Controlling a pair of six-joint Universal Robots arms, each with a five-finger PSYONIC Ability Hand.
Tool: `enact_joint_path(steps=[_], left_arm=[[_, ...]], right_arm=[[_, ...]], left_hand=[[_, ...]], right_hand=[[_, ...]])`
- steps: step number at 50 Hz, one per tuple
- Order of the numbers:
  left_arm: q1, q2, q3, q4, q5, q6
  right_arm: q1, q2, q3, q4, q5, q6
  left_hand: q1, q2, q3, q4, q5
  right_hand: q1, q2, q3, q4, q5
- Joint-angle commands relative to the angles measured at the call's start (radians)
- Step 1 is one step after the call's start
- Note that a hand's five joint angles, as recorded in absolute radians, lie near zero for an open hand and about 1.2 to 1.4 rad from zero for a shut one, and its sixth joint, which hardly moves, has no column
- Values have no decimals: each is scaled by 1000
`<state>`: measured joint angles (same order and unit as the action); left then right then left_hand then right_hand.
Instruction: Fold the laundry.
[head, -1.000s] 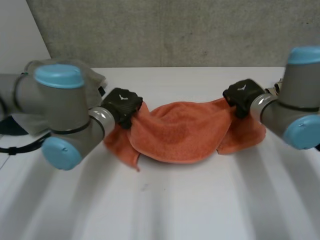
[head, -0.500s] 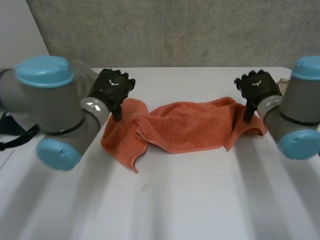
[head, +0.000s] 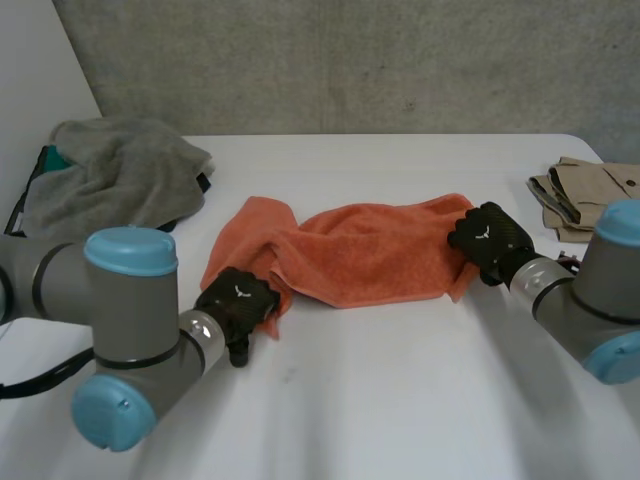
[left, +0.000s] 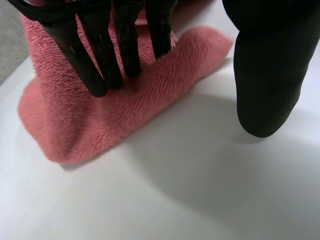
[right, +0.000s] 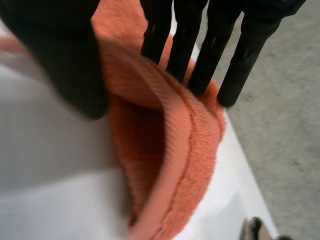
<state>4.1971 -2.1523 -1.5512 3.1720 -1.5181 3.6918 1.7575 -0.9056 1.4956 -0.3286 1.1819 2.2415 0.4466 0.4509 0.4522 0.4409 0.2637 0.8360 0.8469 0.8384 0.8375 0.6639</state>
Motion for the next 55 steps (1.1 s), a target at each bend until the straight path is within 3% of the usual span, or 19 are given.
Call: enact_joint_path(steps=[1, 4, 5, 9, 13, 18, 24, 25, 29, 32, 37, 43, 47, 49, 55], left_arm=[[-12, -37, 53, 84, -54, 34], [-8, -37, 59, 149, -60, 51], [-5, -35, 60, 164, -60, 56], [20, -14, 71, 215, -74, 68], [67, 63, 65, 214, -85, 59], [139, 235, 14, 175, -45, 25], [230, 396, -26, 27, 76, 8], [248, 417, -27, -65, 113, 16], [282, 369, -23, -252, 167, 52], [294, 292, -4, -297, 164, 102], [305, 103, 124, -306, 80, 241], [250, 8, 391, -300, 15, 251], [222, 20, 626, -219, 41, 185], [222, 49, 736, -71, 87, 113], [241, 120, 790, 325, 93, -119]], right_arm=[[-3, 25, 8, -107, 59, 20], [-15, -15, 31, -80, 85, 111], [-19, -30, 34, -72, 93, 144], [-70, -120, 17, 21, 125, 300], [-138, -206, -44, 256, 148, 401], [-214, -259, -165, 621, 99, 458], [-265, -269, -258, 1009, 19, 255], [-274, -263, -259, 1108, 13, 146], [-265, -233, -253, 1244, 33, -122], [-241, -197, -255, 1238, 76, -172], [-193, -80, -339, 1228, 180, -161], [-141, -7, -564, 1166, 186, -51], [-125, -13, -791, 984, 196, 231], [-133, -39, -863, 818, 196, 448], [-179, -160, -779, 345, 220, 872]], left_hand=[[335, 331, 329, 341, 344], [881, 876, 875, 887, 889], [949, 945, 943, 955, 957], [950, 945, 944, 955, 958], [950, 945, 944, 955, 958], [950, 945, 944, 955, 958], [950, 945, 944, 955, 958], [950, 945, 944, 955, 958], [950, 945, 944, 955, 958], [950, 945, 944, 955, 958], [950, 945, 944, 955, 958], [950, 945, 944, 955, 958], [950, 945, 944, 955, 958], [950, 945, 944, 955, 958], [950, 945, 944, 955, 958]], right_hand=[[560, 549, 558, 559, 558], [560, 549, 558, 559, 558], [560, 549, 558, 559, 558], [560, 549, 558, 559, 558], [560, 549, 558, 559, 558], [560, 549, 558, 559, 558], [560, 549, 558, 559, 558], [560, 549, 558, 559, 558], [560, 549, 558, 559, 558], [560, 549, 558, 559, 558], [560, 549, 558, 559, 558], [560, 549, 558, 559, 558], [560, 549, 558, 559, 558], [560, 549, 558, 559, 558], [560, 549, 558, 559, 558]])
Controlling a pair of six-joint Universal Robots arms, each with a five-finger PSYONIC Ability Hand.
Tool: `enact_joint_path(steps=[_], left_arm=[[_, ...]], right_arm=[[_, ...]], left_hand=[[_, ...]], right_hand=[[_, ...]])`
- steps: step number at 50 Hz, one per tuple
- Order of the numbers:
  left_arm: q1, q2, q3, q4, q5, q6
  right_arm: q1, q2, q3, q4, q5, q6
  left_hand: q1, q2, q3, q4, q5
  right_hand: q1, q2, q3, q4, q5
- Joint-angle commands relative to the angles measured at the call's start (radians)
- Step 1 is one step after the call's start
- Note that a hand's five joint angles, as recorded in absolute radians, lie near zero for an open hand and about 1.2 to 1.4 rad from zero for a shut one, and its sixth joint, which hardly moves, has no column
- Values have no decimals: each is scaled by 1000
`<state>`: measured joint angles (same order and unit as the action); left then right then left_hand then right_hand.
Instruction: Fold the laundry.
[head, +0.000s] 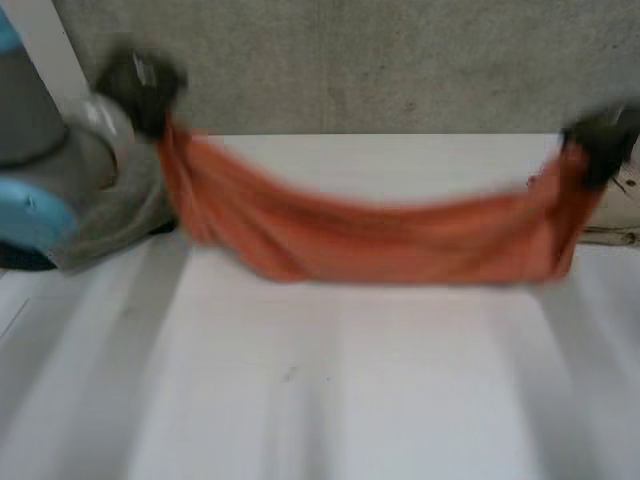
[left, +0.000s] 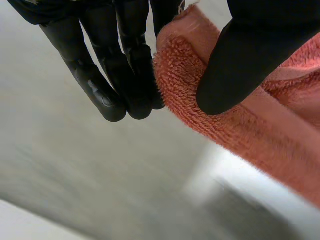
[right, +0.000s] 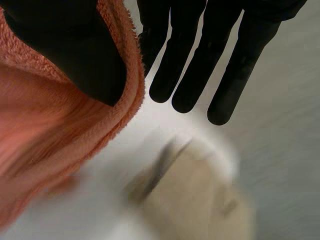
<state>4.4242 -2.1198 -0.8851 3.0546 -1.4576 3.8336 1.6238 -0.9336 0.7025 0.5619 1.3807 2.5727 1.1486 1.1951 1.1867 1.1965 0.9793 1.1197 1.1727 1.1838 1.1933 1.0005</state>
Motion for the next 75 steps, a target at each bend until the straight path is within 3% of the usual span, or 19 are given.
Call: enact_joint_path(steps=[1, 5, 16, 24, 32, 39, 40, 43, 54, 56, 58, 60, 61, 64, 66, 67, 69, 71, 75], left_arm=[[17, 90, 118, 539, 23, -310], [32, 75, 86, 613, 2, -353], [90, 49, -162, 564, 43, -335], [118, 29, -504, 538, 195, -246], [118, -20, -649, 478, 224, -116], [118, 7, -643, 385, 215, -39], [118, 14, -643, 383, 215, -39], [118, 17, -637, 380, 215, -49], [101, 14, -632, 375, 203, -72], [99, 14, -629, 371, 194, -72], [99, 14, -626, 368, 187, -72], [101, 12, -618, 362, 178, -74], [101, 11, -615, 359, 175, -74], [100, 1, -609, 346, 169, -74], [99, -3, -606, 336, 169, -72], [99, -11, -603, 323, 168, -72], [98, -17, -600, 308, 164, -72], [99, -29, -592, 283, 157, -74], [103, -49, -577, 239, 148, -74]], right_arm=[[-51, -163, 64, -660, 30, 613], [-62, -220, 190, -787, 28, 644], [-53, -199, 345, -648, -150, 541], [-55, -39, 396, -427, -178, 322], [-50, 98, 460, -292, -184, 58], [-48, 61, 564, -424, -192, 67], [-44, 40, 604, -477, -201, 66], [-39, -25, 685, -571, -222, 49], [24, -91, 928, -868, -296, -124], [30, -99, 965, -918, -316, -178], [34, -99, 982, -945, -325, -210], [39, -93, 994, -967, -339, -261], [39, -90, 997, -968, -342, -278], [30, -91, 993, -956, -336, -327], [22, -96, 990, -942, -328, -330], [13, -105, 980, -927, -310, -304], [1, -116, 964, -913, -267, -255], [-16, -126, 938, -883, -177, -163], [-35, -131, 905, -811, -100, -48]], left_hand=[[248, 201, 210, 200, 242], [248, 201, 210, 200, 242], [248, 201, 210, 200, 242], [248, 201, 210, 200, 242], [248, 201, 210, 200, 242], [248, 201, 210, 200, 242], [248, 201, 210, 200, 242], [248, 201, 210, 200, 242], [248, 201, 210, 200, 242], [248, 201, 210, 200, 242], [248, 201, 210, 200, 242], [248, 201, 210, 200, 242], [248, 201, 210, 200, 242], [239, 193, 201, 191, 234], [-18, -64, -56, -66, -23], [-278, -324, -316, -326, -283], [-427, -473, -465, -475, -432], [-506, -553, -544, -554, -512], [-551, -597, -589, -599, -556]], right_hand=[[277, 224, 213, 203, 221], [277, 224, 213, 203, 221], [277, 224, 213, 203, 221], [277, 224, 213, 203, 221], [277, 224, 213, 203, 221], [224, 171, 160, 150, 169], [-50, -103, -114, -124, -105], [-325, -378, -389, -399, -381], [-487, -540, -551, -561, -542], [-455, -508, -519, -529, -510], [-283, -336, -347, -356, -338], [174, 121, 110, 101, 119], [276, 223, 211, 202, 220], [277, 224, 213, 203, 221], [277, 224, 213, 203, 221], [277, 224, 213, 203, 221], [277, 224, 213, 203, 221], [277, 224, 213, 203, 221], [277, 224, 213, 203, 221]])
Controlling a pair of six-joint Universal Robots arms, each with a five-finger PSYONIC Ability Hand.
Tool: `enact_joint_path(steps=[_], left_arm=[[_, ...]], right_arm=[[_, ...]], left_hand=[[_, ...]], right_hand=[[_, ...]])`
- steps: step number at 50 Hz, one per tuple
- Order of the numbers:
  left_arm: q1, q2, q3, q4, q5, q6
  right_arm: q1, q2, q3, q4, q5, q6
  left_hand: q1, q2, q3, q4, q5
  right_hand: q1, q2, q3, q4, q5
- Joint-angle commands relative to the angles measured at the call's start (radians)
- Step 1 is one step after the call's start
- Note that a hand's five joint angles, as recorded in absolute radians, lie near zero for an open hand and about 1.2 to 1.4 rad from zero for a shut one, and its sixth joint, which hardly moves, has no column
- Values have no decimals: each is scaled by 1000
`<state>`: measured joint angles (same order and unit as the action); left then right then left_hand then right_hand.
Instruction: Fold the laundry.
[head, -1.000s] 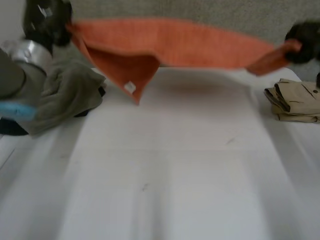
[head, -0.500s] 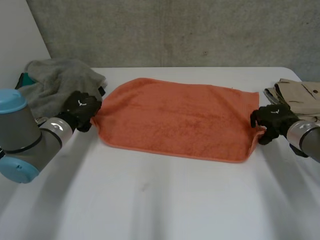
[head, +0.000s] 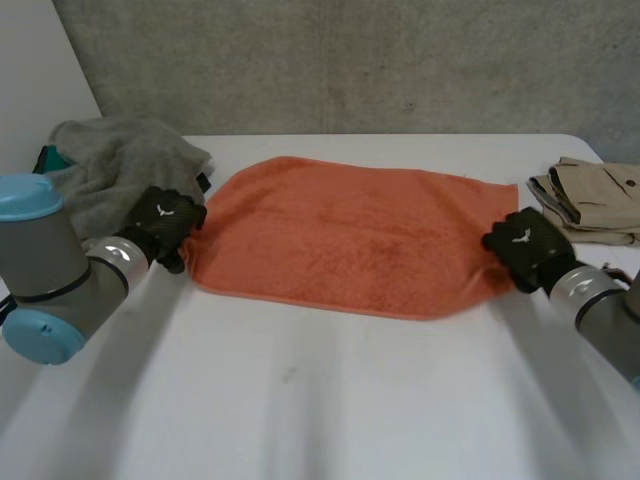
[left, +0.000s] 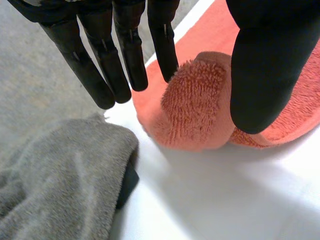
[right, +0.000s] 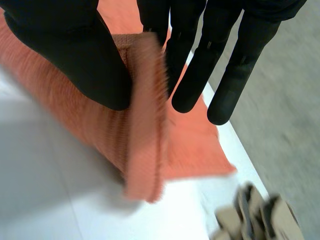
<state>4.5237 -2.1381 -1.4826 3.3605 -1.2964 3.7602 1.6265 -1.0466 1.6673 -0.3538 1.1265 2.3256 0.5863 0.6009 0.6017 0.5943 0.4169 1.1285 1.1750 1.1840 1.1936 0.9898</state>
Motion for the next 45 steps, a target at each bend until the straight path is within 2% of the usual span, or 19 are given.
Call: enact_joint_path(steps=[1, 7, 13, 22, 32, 45], left_arm=[[5, -35, 24, -75, -14, -2], [18, -65, 45, -122, -17, -10], [31, -69, 64, -122, -21, -23], [-38, -54, 73, -150, -27, -146], [-54, -117, 128, -153, -182, -142], [-31, -137, 136, -158, -195, -100]], right_arm=[[-39, -18, -64, 122, 154, 214], [-45, -7, -93, 232, 147, 281], [-80, 7, -126, 251, 165, 281], [-80, 5, -126, 288, 176, 294], [-94, 4, -136, 291, 176, 320], [-112, 8, -156, 288, 188, 327]], left_hand=[[9, -6, -7, 1, 4], [9, -6, -7, 1, 4], [15, 0, -1, 7, 10], [12, -3, -4, 4, 7], [44, 29, 29, 36, 39], [106, 91, 90, 98, 101]], right_hand=[[268, 221, 212, 203, 232], [268, 221, 212, 203, 232], [268, 221, 212, 203, 232], [268, 221, 212, 203, 232], [268, 221, 212, 203, 232], [268, 221, 212, 203, 232]])
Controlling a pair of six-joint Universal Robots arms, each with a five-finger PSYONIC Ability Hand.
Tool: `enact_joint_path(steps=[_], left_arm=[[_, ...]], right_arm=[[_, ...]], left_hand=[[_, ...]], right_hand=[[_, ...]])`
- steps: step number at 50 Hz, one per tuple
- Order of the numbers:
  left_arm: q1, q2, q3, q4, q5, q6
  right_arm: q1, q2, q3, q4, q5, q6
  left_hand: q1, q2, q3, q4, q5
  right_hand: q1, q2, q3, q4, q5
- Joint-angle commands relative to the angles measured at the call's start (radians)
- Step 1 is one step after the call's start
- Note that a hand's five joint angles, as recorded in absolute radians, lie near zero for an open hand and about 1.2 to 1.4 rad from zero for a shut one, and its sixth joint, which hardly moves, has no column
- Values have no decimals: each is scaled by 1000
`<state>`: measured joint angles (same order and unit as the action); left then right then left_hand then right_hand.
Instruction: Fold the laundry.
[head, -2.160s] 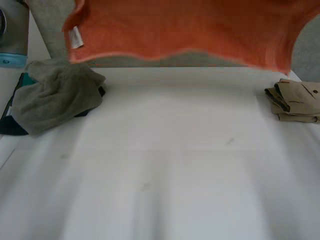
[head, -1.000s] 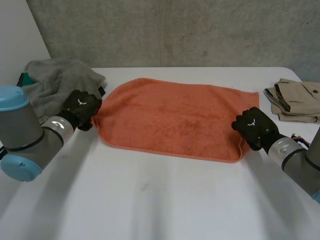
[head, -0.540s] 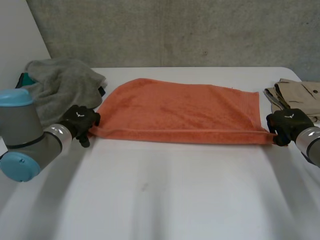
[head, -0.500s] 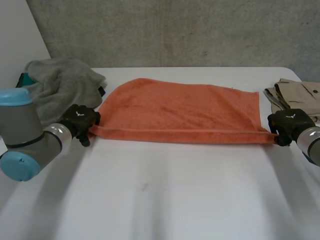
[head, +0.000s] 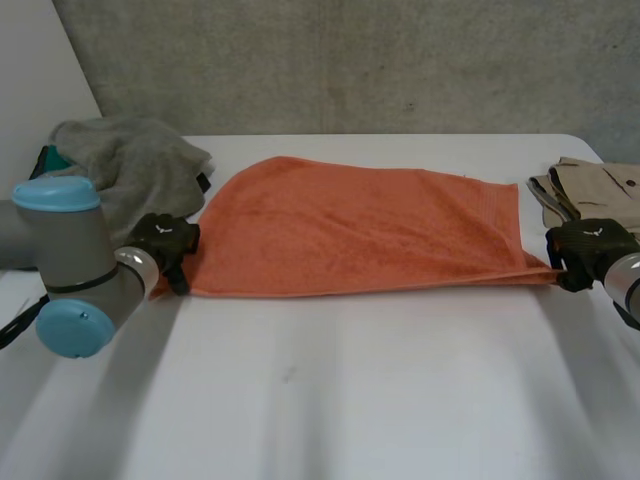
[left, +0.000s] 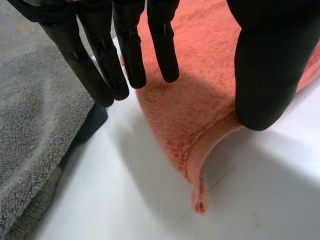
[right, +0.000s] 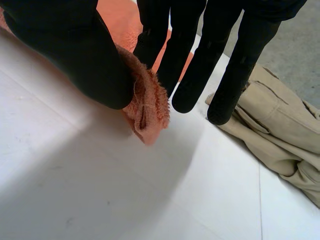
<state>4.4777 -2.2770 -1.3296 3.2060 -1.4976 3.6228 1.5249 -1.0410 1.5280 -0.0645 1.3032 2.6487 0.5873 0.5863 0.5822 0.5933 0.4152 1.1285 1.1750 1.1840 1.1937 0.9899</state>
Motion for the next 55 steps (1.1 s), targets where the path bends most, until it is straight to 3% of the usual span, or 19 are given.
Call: enact_joint_path(steps=[1, 13, 25, 28, 30, 31, 42, 45, 49, 55], left_arm=[[17, 7, -23, -3, 8, 42], [72, 71, -102, 2, 85, 57], [74, -1, -56, 5, 85, 117], [69, -16, -36, 20, 79, 146], [64, -18, -25, 32, 80, 162], [64, -16, -23, 37, 82, 165], [46, 143, -106, 87, 88, 135], [51, 185, -138, 66, 83, 166], [58, 238, -197, -62, 70, 289], [109, 326, -296, -408, 33, 539]], right_arm=[[-12, 3, -22, -1, 16, 5], [-14, 26, -55, 6, 37, 5], [-14, 26, -55, 14, 37, 7], [-20, 24, -62, 14, 37, 14], [-23, 22, -62, 18, 37, 22], [-25, 21, -63, 20, 37, 25], [-34, -43, -54, 94, 16, 19], [-34, -71, -54, 156, -19, -44], [-64, -100, -49, 316, -59, -258], [-138, -123, -5, 780, -7, -844]], left_hand=[[105, 106, 110, 99, 102], [75, 76, 80, 69, 73], [87, 88, 92, 81, 85], [271, 272, 276, 265, 269], [716, 717, 721, 710, 714], [808, 809, 813, 802, 806], [809, 810, 814, 803, 807], [809, 810, 814, 803, 807], [809, 810, 814, 803, 807], [809, 810, 814, 803, 807]], right_hand=[[268, 221, 212, 203, 232], [268, 221, 212, 203, 232], [268, 221, 212, 203, 232], [268, 221, 212, 203, 232], [268, 221, 212, 203, 232], [268, 221, 212, 203, 232], [268, 221, 212, 203, 232], [268, 221, 212, 203, 232], [268, 221, 212, 203, 232], [268, 221, 212, 203, 232]])
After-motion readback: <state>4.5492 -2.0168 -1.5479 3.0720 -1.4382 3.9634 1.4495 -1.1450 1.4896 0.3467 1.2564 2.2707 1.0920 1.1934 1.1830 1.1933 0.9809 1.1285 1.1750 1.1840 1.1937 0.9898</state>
